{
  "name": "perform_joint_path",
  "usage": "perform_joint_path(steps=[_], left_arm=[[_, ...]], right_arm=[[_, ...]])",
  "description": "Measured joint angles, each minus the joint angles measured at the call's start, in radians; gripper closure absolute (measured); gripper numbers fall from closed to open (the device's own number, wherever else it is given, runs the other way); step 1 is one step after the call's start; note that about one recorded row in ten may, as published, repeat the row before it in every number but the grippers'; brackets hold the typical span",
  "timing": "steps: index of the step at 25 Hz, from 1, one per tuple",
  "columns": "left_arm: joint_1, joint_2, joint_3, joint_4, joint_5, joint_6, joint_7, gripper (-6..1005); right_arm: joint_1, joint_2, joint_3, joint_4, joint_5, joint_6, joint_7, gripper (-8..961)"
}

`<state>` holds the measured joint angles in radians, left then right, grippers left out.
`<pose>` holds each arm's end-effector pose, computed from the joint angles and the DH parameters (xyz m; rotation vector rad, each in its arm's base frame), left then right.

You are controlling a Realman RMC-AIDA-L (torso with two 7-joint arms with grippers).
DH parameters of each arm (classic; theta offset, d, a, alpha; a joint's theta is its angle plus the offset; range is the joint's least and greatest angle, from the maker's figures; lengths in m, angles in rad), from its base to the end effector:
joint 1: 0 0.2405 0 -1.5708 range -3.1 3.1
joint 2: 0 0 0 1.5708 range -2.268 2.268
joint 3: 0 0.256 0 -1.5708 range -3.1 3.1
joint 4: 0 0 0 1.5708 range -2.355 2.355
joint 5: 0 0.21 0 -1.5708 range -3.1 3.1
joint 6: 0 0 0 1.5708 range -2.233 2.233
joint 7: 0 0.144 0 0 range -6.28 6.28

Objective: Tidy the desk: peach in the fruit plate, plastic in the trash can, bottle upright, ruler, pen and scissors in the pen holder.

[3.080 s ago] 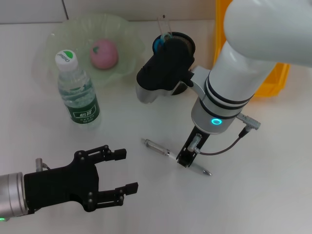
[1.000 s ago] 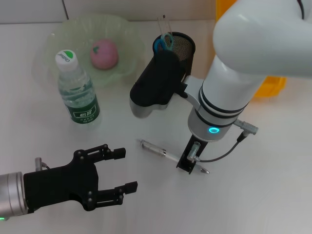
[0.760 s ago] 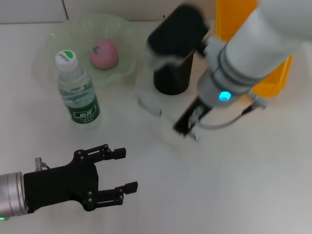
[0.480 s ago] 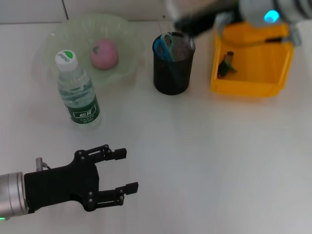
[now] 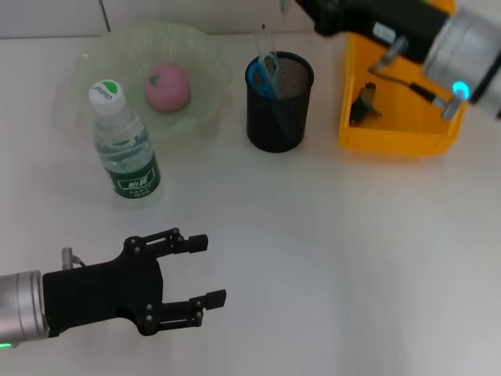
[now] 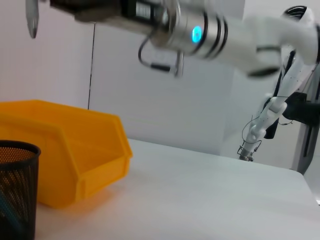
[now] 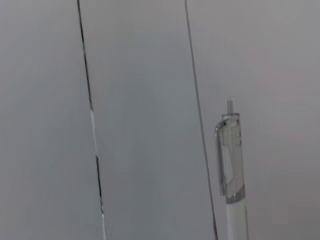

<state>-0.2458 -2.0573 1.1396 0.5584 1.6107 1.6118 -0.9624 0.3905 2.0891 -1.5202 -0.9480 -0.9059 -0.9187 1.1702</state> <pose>-0.2934 0.2323 -0.0388 -2.8039 -0.3530 -0.8553 0.1550 0.3741 -0.0096 -2.2592 0.3807 1.0897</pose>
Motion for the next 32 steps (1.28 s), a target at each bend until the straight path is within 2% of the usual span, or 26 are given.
perform_joint_path(steps=[1,4,7,21,28,32], left_arm=[[-0.004,-0.001,0.0,0.0,0.0,0.001,-0.001,216],[-0.014,-0.002,0.002,0.0,0.0,0.001,-0.006,216],[-0.019,-0.003,0.004,0.0,0.0,0.001,-0.007,216],[-0.022,-0.005,0.008,0.0,0.0,0.003,-0.008,216],[-0.022,-0.006,0.008,0.0,0.0,0.005,-0.006,216],[-0.022,-0.006,0.008,0.0,0.0,0.009,-0.008,216]], right_arm=[[0.024,-0.001,-0.002,0.123,0.116,-0.081,-0.142,786],[0.099,0.0,-0.001,0.356,0.28,-0.207,-0.385,778],[0.186,0.001,0.01,0.532,0.323,-0.213,-0.465,770],[0.26,0.004,0.0,0.659,0.354,-0.098,-0.482,733],[0.254,0.003,-0.047,0.66,0.366,-0.106,-0.483,682],[0.202,0.002,-0.038,0.621,0.368,-0.217,-0.453,628]])
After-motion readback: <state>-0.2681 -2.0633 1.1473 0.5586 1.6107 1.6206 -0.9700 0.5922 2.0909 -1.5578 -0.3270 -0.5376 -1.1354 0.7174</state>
